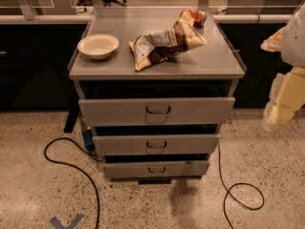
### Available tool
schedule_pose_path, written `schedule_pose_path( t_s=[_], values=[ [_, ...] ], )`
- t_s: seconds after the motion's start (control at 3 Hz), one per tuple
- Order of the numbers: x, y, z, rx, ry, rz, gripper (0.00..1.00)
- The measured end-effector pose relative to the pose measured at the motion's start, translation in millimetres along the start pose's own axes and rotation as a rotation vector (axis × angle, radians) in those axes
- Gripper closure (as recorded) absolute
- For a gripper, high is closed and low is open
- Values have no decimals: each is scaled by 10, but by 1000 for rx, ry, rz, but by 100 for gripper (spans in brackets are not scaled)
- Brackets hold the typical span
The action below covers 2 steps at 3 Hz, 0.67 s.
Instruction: Open bottom drawer
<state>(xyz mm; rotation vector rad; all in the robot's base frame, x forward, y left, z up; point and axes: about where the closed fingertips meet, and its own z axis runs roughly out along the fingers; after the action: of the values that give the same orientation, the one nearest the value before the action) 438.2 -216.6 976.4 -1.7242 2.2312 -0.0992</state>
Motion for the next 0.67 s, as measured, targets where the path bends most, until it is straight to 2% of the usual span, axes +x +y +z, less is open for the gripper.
schedule_pose_path(
  t_s=[0.67],
  values=[
    [3, 36, 34, 5, -10, -22, 0]
  ],
)
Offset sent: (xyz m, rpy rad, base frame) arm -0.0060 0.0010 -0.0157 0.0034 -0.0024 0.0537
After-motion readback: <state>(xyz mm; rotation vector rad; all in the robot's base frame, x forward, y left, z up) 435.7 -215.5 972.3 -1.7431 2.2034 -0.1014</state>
